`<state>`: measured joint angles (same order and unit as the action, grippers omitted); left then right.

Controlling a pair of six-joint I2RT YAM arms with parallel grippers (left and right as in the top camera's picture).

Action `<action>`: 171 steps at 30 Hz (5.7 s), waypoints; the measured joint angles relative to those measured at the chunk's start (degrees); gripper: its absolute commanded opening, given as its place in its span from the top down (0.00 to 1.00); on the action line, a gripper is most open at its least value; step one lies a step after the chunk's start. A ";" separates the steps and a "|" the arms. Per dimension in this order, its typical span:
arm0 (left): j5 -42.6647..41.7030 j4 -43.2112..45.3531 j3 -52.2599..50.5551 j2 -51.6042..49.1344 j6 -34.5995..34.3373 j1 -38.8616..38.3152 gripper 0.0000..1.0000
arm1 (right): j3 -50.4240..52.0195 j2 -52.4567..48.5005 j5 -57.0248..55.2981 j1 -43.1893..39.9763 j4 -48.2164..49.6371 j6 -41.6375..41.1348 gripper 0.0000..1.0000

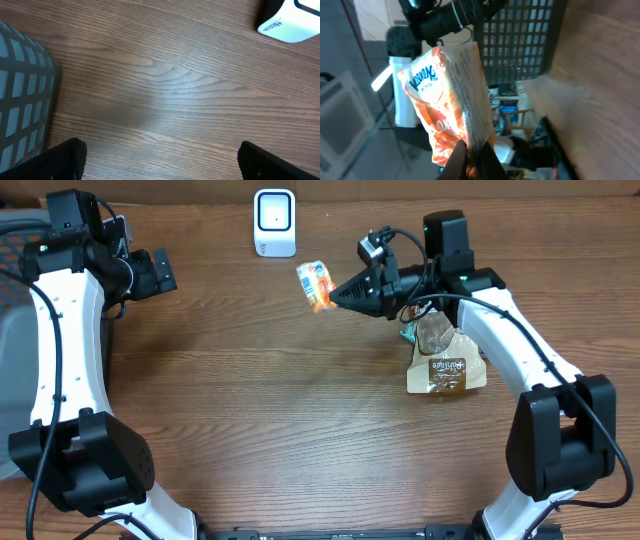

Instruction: Scan the item barcode

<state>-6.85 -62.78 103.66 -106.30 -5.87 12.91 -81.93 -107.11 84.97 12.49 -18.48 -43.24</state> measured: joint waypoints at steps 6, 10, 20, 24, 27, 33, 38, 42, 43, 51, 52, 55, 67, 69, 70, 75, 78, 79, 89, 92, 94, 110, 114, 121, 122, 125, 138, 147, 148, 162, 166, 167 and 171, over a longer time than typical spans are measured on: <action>-0.02 0.00 0.00 0.00 0.00 0.00 0.01 | 0.00 0.00 0.96 -0.94 1.53 -6.88 0.96; -0.02 0.00 0.00 0.00 0.00 0.00 0.01 | 0.00 0.00 -0.55 -0.81 1.53 -7.41 0.96; 0.00 0.00 0.00 0.00 0.00 0.00 0.01 | -0.09 0.00 -15.52 2.12 -15.23 5.03 0.96; 0.00 0.00 0.00 0.00 0.00 0.00 0.00 | -0.09 0.00 -29.44 5.60 -22.77 10.40 0.96; -0.02 0.00 0.00 0.00 0.00 0.00 0.00 | -0.09 0.00 -38.05 8.35 -24.92 12.70 0.96; -0.02 -0.02 0.00 0.00 0.00 0.00 0.00 | -3.21 -0.28 -51.89 10.86 -33.46 16.33 0.96; -0.02 -0.07 0.00 0.00 0.00 0.00 0.00 | -17.16 -0.98 -64.15 11.02 -42.47 19.28 0.96; -0.04 -0.02 0.00 0.00 0.00 0.00 0.01 | -32.85 -3.06 -75.82 12.26 -44.94 22.23 0.96; -0.04 -0.02 0.00 0.00 0.00 0.00 0.00 | -36.00 -3.80 -78.84 12.83 -44.09 22.88 0.96; -0.04 -0.02 0.00 0.00 0.00 0.00 0.00 | -42.29 -13.49 -105.37 19.56 -19.58 37.62 0.96; -0.04 0.00 0.00 0.00 0.00 0.00 0.00 | -42.25 -15.32 -107.86 20.28 -16.15 40.41 0.96; -0.20 0.02 0.00 0.00 0.00 0.00 0.00 | -42.21 -22.21 -114.07 22.25 -3.13 51.71 0.96; -0.20 -0.02 0.00 0.00 0.00 0.00 0.01 | -42.12 -37.99 -119.30 23.08 19.15 85.94 0.96; -0.20 -0.02 0.00 0.00 0.00 0.00 0.01 | -42.12 -39.74 -118.99 23.08 19.12 88.98 0.96; -0.20 -0.02 0.00 0.00 0.00 0.00 0.00 | -42.12 -40.52 -118.77 23.06 19.04 90.12 0.96; -0.20 -0.02 0.00 0.00 0.00 0.00 0.00 | -42.12 -42.45 -117.81 23.06 18.97 93.11 0.96; -0.20 -0.02 0.00 0.00 0.00 0.00 0.01 | -42.12 -42.45 -117.50 23.08 20.59 93.77 0.96; -0.20 -0.02 0.00 0.00 0.00 0.00 0.01 | -42.12 -42.45 -117.39 23.08 21.35 93.96 0.96; -0.20 -0.02 0.00 0.00 -0.02 0.00 0.00 | -42.12 -42.45 -117.59 23.30 23.93 92.96 0.96; -0.20 -0.02 0.00 0.00 0.00 0.00 0.00 | -42.12 -42.14 -117.94 23.39 22.23 91.06 0.96; -0.22 -0.02 0.00 0.00 -0.02 0.00 0.00 | -42.12 -41.44 -118.01 23.45 19.41 88.67 0.96; -0.20 -0.04 0.00 0.00 -0.02 0.00 0.00 | -42.14 -10.45 -99.84 23.21 -35.82 44.22 0.96; -0.22 -0.02 0.00 0.00 -0.02 0.00 0.01 | -42.47 -5.16 -94.36 21.46 -53.59 32.87 0.96; -0.22 -0.04 0.00 0.00 -0.02 0.00 0.01 | -36.41 -6.49 -91.30 15.89 -64.54 23.54 0.96; -0.20 -0.02 0.00 0.00 0.00 0.00 0.00 | -33.29 -7.02 -91.12 15.15 -62.93 22.95 0.96; -0.22 0.00 0.00 0.00 -0.02 0.00 0.00 | -25.59 -8.41 -90.92 13.70 -58.14 22.05 0.96; -0.22 -0.02 0.00 0.00 0.00 0.00 0.00 | -12.02 -9.75 -94.86 5.57 -51.19 21.11 0.48; -0.22 -0.02 0.00 0.00 -0.02 0.00 0.00 | -22.10 -7.28 -94.12 6.03 -62.16 21.22 0.50; -0.22 -0.02 0.00 0.00 -0.02 0.00 0.01 | -23.63 -6.05 -93.83 6.03 -63.17 21.18 0.50; -0.20 -0.02 0.00 0.00 0.00 0.00 0.01 | -36.70 25.64 -89.57 6.03 -72.59 20.98 0.00; -0.22 -0.02 0.00 0.00 -0.02 0.00 0.01 | -36.68 29.16 -89.26 6.03 -74.93 20.98 0.00; -0.20 -0.02 0.00 0.00 -0.02 0.00 0.00 | -36.68 29.73 -89.33 6.03 -75.73 20.94 0.00; -0.20 -0.02 0.00 0.00 -0.02 0.00 0.00 | -36.68 31.43 -90.92 6.01 -77.92 19.82 0.00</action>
<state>-7.05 -62.81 103.66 -106.30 -5.89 12.91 -118.61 -75.68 -5.96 18.50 -96.40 -23.42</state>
